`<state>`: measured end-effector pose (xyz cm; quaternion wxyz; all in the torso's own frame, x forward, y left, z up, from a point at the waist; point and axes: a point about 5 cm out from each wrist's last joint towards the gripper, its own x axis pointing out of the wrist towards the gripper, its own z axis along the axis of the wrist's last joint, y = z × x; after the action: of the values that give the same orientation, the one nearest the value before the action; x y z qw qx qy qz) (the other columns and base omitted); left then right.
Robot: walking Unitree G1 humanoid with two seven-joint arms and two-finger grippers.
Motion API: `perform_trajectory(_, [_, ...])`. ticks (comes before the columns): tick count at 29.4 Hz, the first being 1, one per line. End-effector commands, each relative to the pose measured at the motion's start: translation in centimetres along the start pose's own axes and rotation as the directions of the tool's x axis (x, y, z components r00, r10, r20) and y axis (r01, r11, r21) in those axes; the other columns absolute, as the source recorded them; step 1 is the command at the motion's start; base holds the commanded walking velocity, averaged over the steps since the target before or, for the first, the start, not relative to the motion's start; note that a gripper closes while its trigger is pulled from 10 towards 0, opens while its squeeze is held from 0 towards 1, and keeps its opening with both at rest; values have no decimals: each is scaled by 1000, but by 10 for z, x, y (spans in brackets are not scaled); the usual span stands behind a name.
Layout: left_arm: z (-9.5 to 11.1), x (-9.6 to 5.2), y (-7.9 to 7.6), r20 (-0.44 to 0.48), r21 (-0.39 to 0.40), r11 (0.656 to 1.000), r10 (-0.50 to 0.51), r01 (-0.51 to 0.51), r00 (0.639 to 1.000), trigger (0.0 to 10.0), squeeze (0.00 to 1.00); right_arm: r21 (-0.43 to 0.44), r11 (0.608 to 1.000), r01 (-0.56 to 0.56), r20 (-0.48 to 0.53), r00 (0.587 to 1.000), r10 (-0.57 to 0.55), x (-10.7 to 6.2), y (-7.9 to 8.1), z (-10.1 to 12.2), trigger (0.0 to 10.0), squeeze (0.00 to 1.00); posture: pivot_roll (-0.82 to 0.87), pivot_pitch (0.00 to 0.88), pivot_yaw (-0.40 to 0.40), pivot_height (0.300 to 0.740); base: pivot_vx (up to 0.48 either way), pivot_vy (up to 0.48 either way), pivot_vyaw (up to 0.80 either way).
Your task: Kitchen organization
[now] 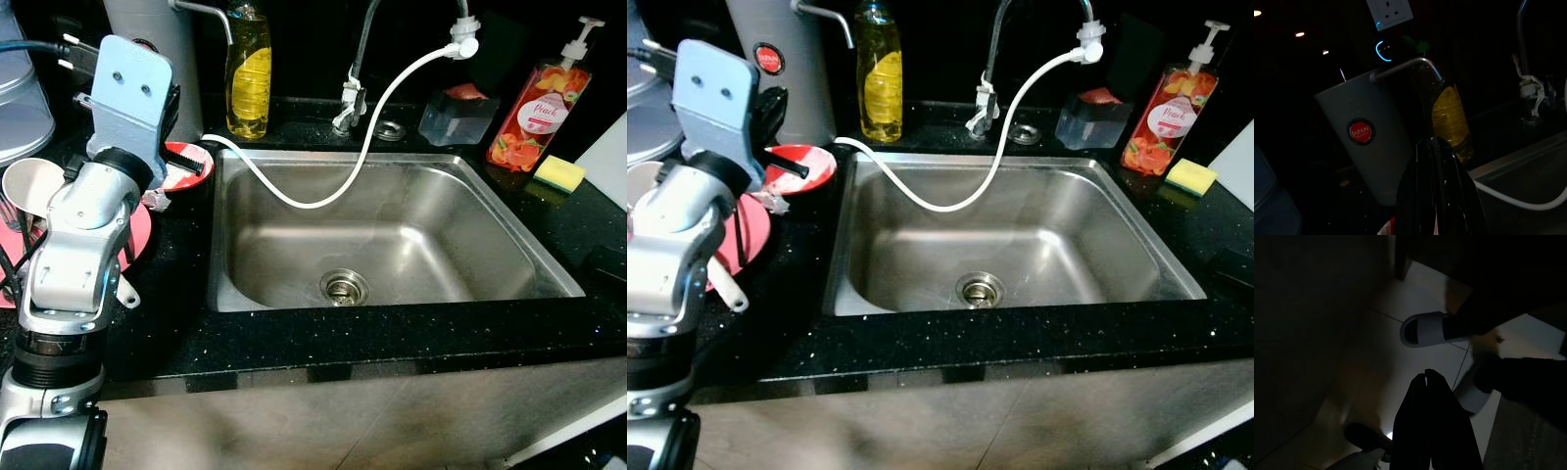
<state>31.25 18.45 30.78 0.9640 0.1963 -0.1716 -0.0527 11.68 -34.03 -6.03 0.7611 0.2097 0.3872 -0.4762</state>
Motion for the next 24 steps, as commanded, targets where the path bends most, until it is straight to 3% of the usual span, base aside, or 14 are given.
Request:
perform_trajectory(1, [0, 1, -3, -1, 18, 1000, -9, 10, 1000, 10000, 0, 20, 1000, -5, 33, 999, 5, 0, 4, 5, 10000, 0, 186, 0, -75, 740, 0, 0, 0])
perform_trajectory(7, [0, 0, -1, -3, 21, 1000, -7, 7, 1000, 10000, 0, 50, 999, -22, 144, 989, 14, -1, 11, 32, 10000, 0, 187, 0, -74, 740, 0, 0, 0])
perform_trajectory(14, [-2, 1, -1, -4, 20, 1000, -5, 5, 1000, 10000, 0, 128, 991, -32, 353, 936, -15, -8, 20, 93, 10000, 0, 178, 0, -75, 740, 0, 0, 0])
perform_trajectory(17, [-2, 1, -1, -4, 20, 1000, -5, 5, 1000, 10000, 0, 128, 991, -28, 373, 928, -22, -9, 19, 99, 10000, 0, 181, 0, -78, 740, 0, 0, 0])
perform_trajectory(20, [-2, 0, 0, -4, 21, 1000, -2, 2, 1000, 10000, 0, 149, 988, 33, 472, 876, -100, -17, 15, 126, 10000, 0, 188, 0, -80, 740, 0, 0, 0])
perform_trajectory(22, [-2, 0, 0, -5, 22, 1000, -1, 2, 1000, 10000, 0, 150, 988, 45, 492, 863, -114, -18, 13, 132, 10000, 0, 188, 0, -80, 740, 0, 0, 0])
perform_trajectory(24, [-2, 0, 1, -7, 24, 1000, 0, 0, 1000, 10000, 0, 236, 970, 56, 554, 813, -182, -28, 5, 164, 10000, 0, 190, 0, -75, 740, 0, 0, 0])
